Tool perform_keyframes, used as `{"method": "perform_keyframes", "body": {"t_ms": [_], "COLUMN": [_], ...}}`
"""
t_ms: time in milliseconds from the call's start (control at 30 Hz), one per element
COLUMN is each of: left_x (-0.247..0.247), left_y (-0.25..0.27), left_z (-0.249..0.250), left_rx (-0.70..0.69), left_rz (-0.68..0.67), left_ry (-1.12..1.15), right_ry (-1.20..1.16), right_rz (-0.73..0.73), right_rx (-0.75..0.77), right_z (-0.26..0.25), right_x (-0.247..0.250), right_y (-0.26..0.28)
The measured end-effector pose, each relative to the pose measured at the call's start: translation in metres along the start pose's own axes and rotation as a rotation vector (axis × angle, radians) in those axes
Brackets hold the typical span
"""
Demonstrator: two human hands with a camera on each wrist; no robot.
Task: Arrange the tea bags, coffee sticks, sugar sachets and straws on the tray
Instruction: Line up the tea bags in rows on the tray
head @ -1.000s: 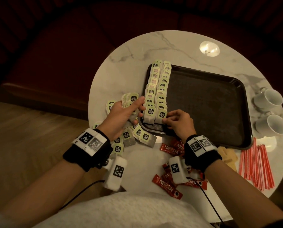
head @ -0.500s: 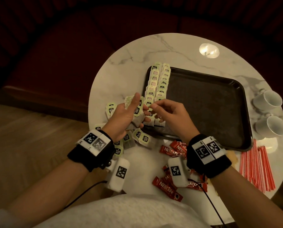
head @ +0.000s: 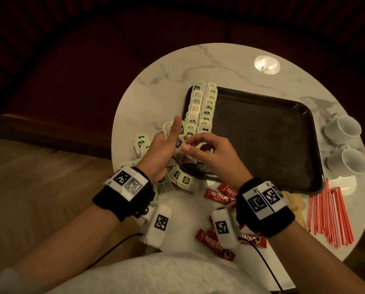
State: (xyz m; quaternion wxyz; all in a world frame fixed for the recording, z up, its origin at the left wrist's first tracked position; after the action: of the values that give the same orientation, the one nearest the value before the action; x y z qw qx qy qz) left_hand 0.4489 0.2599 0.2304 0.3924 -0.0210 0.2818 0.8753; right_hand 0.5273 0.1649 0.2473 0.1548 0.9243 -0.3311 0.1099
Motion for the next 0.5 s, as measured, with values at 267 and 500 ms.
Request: {"method": "perform_keyframes", "body": {"t_ms": [267,500], "left_x": [0.0,0.005], "left_y": [0.001,0.001], "left_z": [-0.001,0.009], "left_rx": [0.038,-0.049], "left_rz": [0.019,-0.007], "left_ry": [-0.039,0.0], "right_ry": [-0.063,-0.129], "right_rz": [-0.055,-0.019], "right_rx": [-0.039,-0.056], "right_z": [0.001,0.0], "right_x": [-0.002,0.016], "right_y": [-0.001,0.0]}}
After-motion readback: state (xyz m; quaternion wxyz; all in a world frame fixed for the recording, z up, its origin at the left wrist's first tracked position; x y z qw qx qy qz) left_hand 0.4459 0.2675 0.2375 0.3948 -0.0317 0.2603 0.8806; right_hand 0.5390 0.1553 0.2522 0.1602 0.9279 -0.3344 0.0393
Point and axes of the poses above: each hand's wrist, its own y-axis away from the middle knuckle, its own x-axis out of the back of the hand, z = x × y, the point moved 8 cm from there along -y, towards the middle knuckle, and after that the axes turned 4 degrees about z, right-handed, at the moved point
